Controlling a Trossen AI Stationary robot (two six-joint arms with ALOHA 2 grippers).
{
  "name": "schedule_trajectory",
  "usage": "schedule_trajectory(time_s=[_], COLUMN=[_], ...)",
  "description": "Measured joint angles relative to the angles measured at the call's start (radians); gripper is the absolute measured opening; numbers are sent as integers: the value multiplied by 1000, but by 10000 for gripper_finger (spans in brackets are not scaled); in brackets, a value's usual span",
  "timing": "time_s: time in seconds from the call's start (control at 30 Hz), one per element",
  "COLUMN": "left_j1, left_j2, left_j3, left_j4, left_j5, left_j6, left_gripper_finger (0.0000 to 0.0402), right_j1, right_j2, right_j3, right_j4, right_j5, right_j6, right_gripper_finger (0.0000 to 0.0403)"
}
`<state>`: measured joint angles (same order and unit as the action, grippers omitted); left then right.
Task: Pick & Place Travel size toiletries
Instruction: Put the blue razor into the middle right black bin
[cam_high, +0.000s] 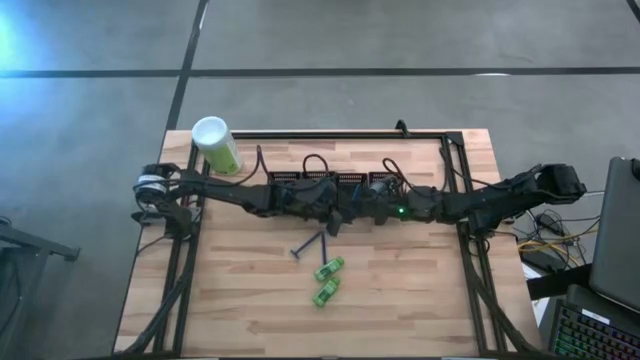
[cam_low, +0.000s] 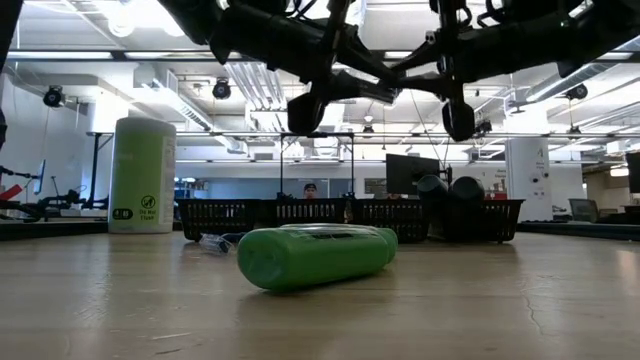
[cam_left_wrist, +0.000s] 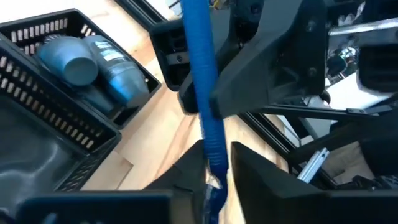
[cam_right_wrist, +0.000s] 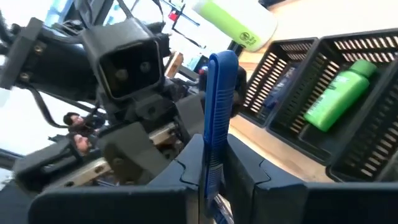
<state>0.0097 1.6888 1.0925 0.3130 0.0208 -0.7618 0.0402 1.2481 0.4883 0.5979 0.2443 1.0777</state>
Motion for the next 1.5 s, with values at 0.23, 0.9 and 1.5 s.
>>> schedule_trajectory(time_s=[0.23,0.9,1.5], left_j1=[2,14,14], left_j2=[-3,-184,-334], left_j3=[0,0,-1], left_j4=[-60,-405,-562], left_j5=[-32,-171,-283], left_j6=[-16,146,170], left_gripper_finger=[179,312,310], right_j1=[-4,-206,-321], right_j2=[2,13,278], right_j3=[-2,-2,388], right_j4=[-58,-290,-714], right_j5=[22,-74,-250], right_j6=[19,127,-29], right_gripper_finger=[32,33,34])
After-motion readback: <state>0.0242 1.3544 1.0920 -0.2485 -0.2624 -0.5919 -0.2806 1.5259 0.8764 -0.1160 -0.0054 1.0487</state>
